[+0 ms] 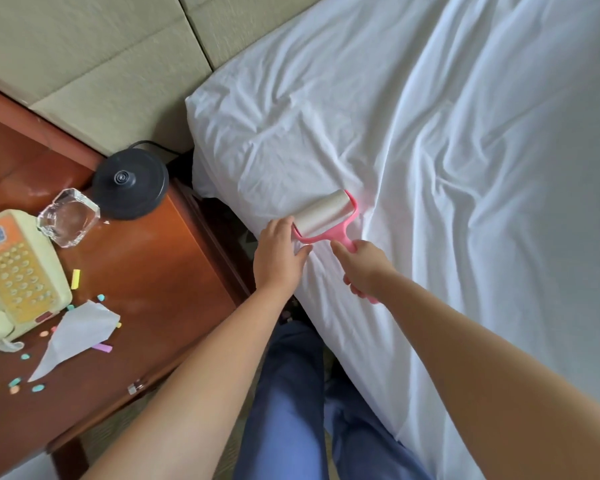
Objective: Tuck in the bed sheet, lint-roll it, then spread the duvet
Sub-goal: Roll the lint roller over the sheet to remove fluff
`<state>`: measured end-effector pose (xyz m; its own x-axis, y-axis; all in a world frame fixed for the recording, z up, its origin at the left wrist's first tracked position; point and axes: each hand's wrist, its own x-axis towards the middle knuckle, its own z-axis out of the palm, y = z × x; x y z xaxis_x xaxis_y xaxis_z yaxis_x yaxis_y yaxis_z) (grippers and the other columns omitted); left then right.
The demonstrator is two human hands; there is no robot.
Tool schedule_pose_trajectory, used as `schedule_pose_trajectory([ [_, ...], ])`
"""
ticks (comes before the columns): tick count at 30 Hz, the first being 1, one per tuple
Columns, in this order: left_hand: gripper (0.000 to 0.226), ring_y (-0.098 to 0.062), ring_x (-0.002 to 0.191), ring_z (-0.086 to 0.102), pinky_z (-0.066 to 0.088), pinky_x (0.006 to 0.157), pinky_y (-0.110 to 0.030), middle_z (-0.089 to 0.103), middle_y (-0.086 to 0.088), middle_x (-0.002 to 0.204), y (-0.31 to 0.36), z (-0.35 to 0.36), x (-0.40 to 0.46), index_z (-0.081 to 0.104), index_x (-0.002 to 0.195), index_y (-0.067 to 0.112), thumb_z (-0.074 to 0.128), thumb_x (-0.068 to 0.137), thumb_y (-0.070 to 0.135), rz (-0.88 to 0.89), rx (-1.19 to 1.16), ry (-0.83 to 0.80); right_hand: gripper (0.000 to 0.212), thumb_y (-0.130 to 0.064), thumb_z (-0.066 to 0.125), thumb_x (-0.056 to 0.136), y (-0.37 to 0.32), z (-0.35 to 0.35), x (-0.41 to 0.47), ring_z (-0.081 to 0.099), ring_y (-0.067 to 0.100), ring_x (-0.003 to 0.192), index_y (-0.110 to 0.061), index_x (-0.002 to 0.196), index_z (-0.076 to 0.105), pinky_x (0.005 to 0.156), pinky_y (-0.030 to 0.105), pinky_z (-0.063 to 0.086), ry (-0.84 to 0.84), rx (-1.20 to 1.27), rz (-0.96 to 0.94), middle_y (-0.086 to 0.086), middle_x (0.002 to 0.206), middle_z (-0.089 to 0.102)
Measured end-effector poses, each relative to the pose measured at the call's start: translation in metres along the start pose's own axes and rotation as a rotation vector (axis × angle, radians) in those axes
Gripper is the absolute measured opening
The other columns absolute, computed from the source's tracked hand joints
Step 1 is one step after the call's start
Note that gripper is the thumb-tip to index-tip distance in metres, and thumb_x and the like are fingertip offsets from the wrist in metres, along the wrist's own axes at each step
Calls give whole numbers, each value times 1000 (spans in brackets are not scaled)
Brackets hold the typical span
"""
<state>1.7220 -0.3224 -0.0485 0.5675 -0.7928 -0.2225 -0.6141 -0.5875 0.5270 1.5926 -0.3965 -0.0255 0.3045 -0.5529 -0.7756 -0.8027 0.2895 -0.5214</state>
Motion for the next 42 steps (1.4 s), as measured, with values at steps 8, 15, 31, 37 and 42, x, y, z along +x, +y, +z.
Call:
schedule_pose_trajectory([
  [8, 17, -17, 77, 66, 56, 82, -33, 68, -2, 78, -5, -5, 39, 67, 85, 10, 58, 93, 22, -653, -717, 6, 41, -47, 37, 97, -52, 9, 44, 46, 22, 50, -8, 105, 47, 47, 27, 38, -18, -30, -15, 11, 67, 50],
  [15, 12, -13, 63, 64, 54, 65, -23, 68, -7, 82, -4, -29, 94, 64, 84, 8, 56, 93, 11, -850, -1158, 10, 42, -49, 36, 98, -96, 19, 78, 47, 19, 47, -9, 99, 49, 34, 18, 31, 19, -97, -54, 7, 69, 52],
  [31, 23, -3, 41, 47, 30, 36, -17, 70, -4, 80, -31, -65, 223, 62, 70, 12, 65, 91, 22, -1033, -1272, 28, 39, -47, 38, 97, -192, 32, 163, 47, 17, 55, -15, 76, 46, 46, 26, 30, 56, -98, -146, 3, 68, 52],
  [37, 22, -2, 38, 43, 27, 33, -12, 71, 1, 77, -41, -77, 257, 69, 81, 8, 64, 92, 26, -1011, -1200, 27, 39, -46, 37, 98, -225, 32, 187, 46, 15, 53, -18, 73, 44, 39, 23, 33, 51, -114, -178, 3, 67, 51],
  [42, 21, -1, 27, 38, 23, 32, -8, 63, 6, 58, -45, -90, 285, 68, 95, 6, 60, 94, 25, -995, -1179, 38, 43, -48, 35, 98, -253, 29, 202, 49, 21, 46, -9, 88, 49, 26, 13, 23, 35, -125, -159, 6, 67, 51],
])
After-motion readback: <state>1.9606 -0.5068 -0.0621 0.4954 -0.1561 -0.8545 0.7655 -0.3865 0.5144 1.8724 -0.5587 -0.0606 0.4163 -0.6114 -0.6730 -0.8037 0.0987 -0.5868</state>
